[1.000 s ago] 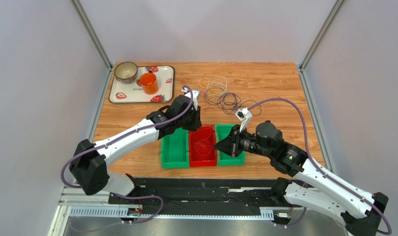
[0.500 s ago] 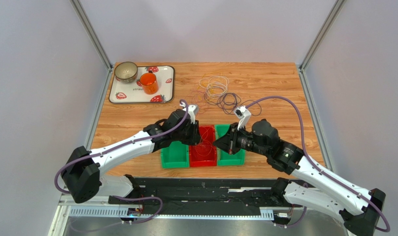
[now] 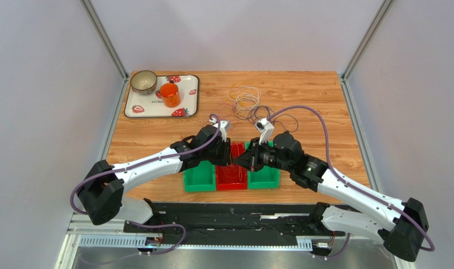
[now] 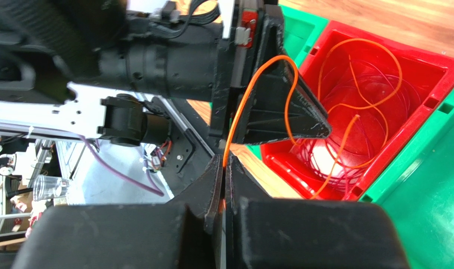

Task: Untangle the cables

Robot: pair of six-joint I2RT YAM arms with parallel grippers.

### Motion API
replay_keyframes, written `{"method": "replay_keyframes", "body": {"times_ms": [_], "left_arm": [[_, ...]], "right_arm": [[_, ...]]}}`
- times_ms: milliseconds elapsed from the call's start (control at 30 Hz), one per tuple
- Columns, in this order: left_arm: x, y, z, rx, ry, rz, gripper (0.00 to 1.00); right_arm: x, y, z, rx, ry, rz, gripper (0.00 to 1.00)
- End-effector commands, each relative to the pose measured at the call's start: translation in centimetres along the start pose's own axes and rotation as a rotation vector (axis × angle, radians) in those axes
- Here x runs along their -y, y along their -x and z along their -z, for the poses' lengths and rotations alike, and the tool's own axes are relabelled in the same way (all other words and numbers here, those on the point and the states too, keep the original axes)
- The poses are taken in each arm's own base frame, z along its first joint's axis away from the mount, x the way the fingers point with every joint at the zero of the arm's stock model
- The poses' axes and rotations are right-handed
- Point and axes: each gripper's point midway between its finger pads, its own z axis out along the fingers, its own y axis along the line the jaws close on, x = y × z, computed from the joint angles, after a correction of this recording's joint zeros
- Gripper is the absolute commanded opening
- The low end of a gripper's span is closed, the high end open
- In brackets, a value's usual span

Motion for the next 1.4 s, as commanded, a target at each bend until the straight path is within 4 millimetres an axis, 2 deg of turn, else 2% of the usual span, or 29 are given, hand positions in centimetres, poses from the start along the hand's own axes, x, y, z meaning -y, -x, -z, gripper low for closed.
{"method": "replay_keyframes", "body": {"times_ms": [0, 300, 333, 433, 533, 767, 800, 967, 1167, 1300, 1367], "left_arm": [[0.5, 0.2, -0.8, 0.004, -0.017, 0.001, 0.28], [-0.5, 0.0, -1.3, -0.034, 0.048, -0.013, 0.28], [-0.5, 0.1, -1.3, -0.035, 0.055, -0.014, 0.28], [-1.2, 0.1, -1.2, -0.043, 0.097, -0.02, 0.29], [-1.6, 0.6, -0.9, -0.042, 0.134, -0.042, 0.3], [-4.0, 2.3, 0.1, -0.024, 0.323, -0.078, 0.36], [-4.0, 2.7, 0.4, -0.024, 0.338, -0.081, 0.39], [-3.9, 4.0, 1.1, -0.002, 0.365, -0.104, 0.43], [-3.4, 5.6, 2.6, 0.043, 0.373, -0.12, 0.44], [-3.5, 6.1, 3.2, 0.055, 0.388, -0.135, 0.44], [-3.5, 6.1, 3.5, 0.062, 0.388, -0.136, 0.44]], "right_arm": [[0.1, 0.4, -1.2, 0.008, 0.043, -0.009, 0.0], [3.9, -0.5, -2.1, -0.023, -0.015, -0.057, 0.0], [4.0, 0.2, -2.3, -0.002, -0.006, -0.057, 0.0], [4.7, -0.2, -3.0, -0.024, -0.019, -0.057, 0.0], [5.6, -0.9, -3.8, -0.06, -0.045, -0.056, 0.0], [7.2, -1.4, -4.9, -0.099, -0.103, -0.044, 0.0], [7.8, -1.9, -5.0, -0.119, -0.131, -0.05, 0.0], [8.4, -2.3, -5.5, -0.147, -0.157, -0.049, 0.0], [9.5, -3.2, -6.3, -0.192, -0.19, -0.054, 0.0], [10.8, -4.2, -6.9, -0.25, -0.235, -0.063, 0.0], [10.9, -4.0, -7.2, -0.258, -0.241, -0.061, 0.0]]}}
